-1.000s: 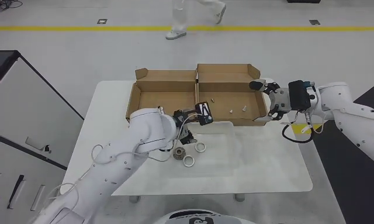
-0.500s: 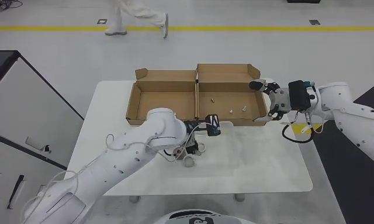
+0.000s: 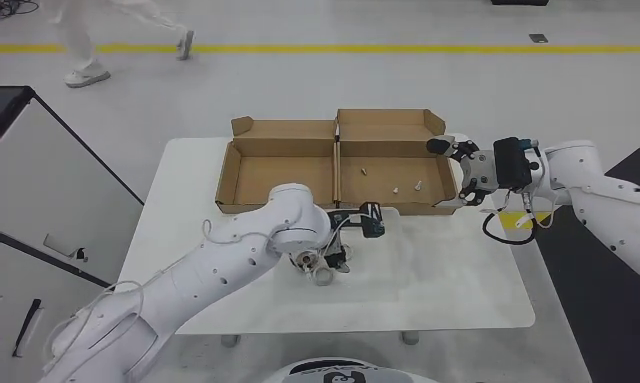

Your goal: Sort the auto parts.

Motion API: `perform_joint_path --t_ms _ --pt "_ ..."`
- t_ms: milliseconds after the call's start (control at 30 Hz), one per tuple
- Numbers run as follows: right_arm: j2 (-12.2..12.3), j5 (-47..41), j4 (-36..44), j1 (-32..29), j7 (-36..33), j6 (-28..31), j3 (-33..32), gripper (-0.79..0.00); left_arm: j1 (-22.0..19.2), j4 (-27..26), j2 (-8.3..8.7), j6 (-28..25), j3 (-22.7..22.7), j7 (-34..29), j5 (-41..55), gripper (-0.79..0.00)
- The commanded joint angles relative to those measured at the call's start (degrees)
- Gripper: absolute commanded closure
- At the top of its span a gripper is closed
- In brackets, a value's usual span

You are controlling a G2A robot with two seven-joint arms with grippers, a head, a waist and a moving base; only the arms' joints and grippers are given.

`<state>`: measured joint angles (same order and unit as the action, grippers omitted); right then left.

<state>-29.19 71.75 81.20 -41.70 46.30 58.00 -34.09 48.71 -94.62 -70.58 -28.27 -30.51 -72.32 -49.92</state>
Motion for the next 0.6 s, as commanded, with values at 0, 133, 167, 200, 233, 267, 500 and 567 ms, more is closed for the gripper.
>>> perform_joint_path --t_ms 0,133,167,200,233,267,500,567 --pt "0.0 0.0 0.0 0.0 0.0 0.0 0.0 -0.785 -0.4 1.1 -0.46 -0.5 1.2 1.1 -0.5 -0.785" --pt "0.0 0.0 0.0 0.0 0.0 0.0 0.0 -0.785 -1.0 3.3 -1.33 -0.2 2.8 2.5 -1.2 -0.785" --pt "0.0 0.0 0.0 0.0 0.0 0.0 0.0 -0.785 -1.2 3.7 -1.54 -0.1 3.1 2.8 -1.3 -0.785" --pt "0.0 0.0 0.0 0.0 0.0 0.0 0.0 -0.785 -1.4 4.3 -1.74 0.1 3.4 3.0 -1.3 -0.785" --pt "0.0 0.0 0.0 0.0 0.0 0.0 0.0 -0.785 -1.6 4.7 -1.93 0.3 3.6 3.1 -1.3 -0.785" --pt "0.0 0.0 0.0 0.0 0.0 0.0 0.0 -0.785 -1.8 5.2 -2.11 0.5 3.8 3.1 -1.2 -0.785" --pt "0.0 0.0 0.0 0.0 0.0 0.0 0.0 -0.785 -2.7 5.9 -2.55 0.8 4.0 3.7 -1.8 -0.785" --pt "0.0 0.0 0.0 0.0 0.0 0.0 0.0 -0.785 -2.7 5.9 -2.55 0.8 4.0 3.7 -1.8 -0.785"
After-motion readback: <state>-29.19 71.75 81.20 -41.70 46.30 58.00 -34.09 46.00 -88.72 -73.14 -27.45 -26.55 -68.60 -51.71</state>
